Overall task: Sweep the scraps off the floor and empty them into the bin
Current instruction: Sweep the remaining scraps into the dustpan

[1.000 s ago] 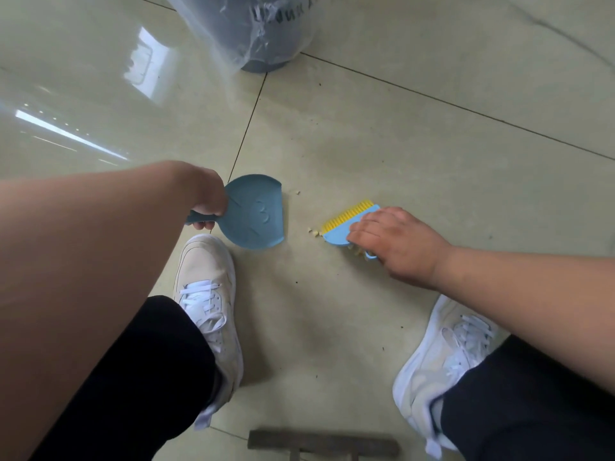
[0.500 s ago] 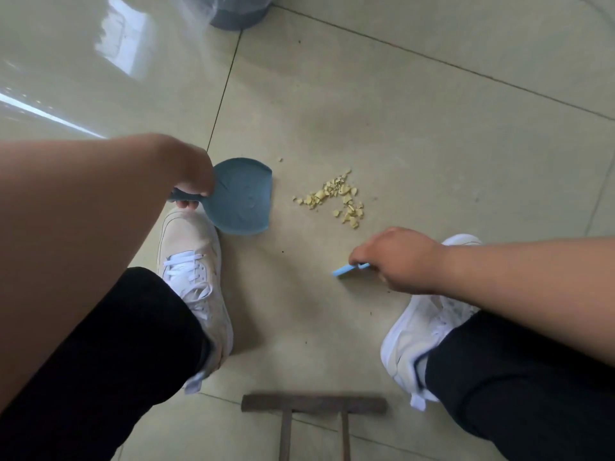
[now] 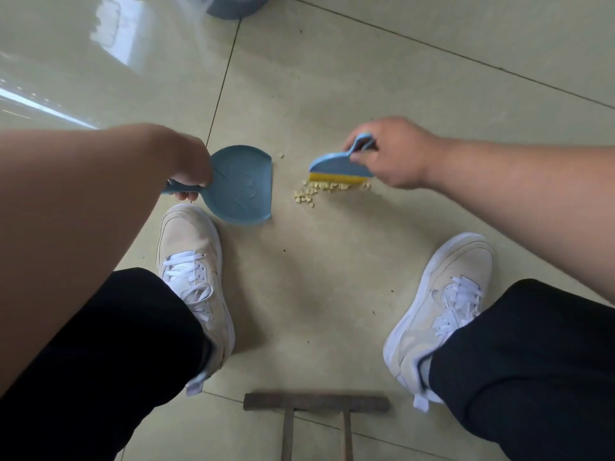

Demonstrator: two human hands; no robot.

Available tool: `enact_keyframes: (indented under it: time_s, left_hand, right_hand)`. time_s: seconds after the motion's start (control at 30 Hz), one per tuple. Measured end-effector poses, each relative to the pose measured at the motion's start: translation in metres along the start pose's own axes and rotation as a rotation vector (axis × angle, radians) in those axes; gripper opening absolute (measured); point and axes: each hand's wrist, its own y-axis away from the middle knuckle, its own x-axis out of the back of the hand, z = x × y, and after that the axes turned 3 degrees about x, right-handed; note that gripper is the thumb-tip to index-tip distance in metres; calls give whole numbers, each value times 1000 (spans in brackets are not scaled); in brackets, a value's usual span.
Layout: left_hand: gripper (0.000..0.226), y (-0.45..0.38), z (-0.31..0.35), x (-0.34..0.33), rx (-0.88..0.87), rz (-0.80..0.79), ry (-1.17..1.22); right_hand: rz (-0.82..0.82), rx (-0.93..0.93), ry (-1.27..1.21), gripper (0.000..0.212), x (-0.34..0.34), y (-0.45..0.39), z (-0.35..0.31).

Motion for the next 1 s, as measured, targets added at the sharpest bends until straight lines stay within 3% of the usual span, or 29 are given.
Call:
enact_keyframes:
  time_s: [0.13,0.2,0.43,0.57,0.8,1.0]
  left_hand:
    - [31,1,-7,1,14,13,50]
    - [31,1,-10,0,25,-2,90]
    - [28,2,-21,-2,76,-61,124]
    - [21,3,-23,-5,101,-168,228]
    - [27,7,-25,-1,173,-230,214]
    - [25,8,-40,4,230,-197,191]
  right_hand:
    - [321,-126,24,23,40,-6,21]
    - [404,-197,109,20,44,-5,36]
    - [224,-130,218,21,-16,12,20]
    - [114,-30,207,39,-51,17,-7]
    - [253,-7,168,23,-40,-18,-24]
    - [156,39,233,43,-54,-49,-50]
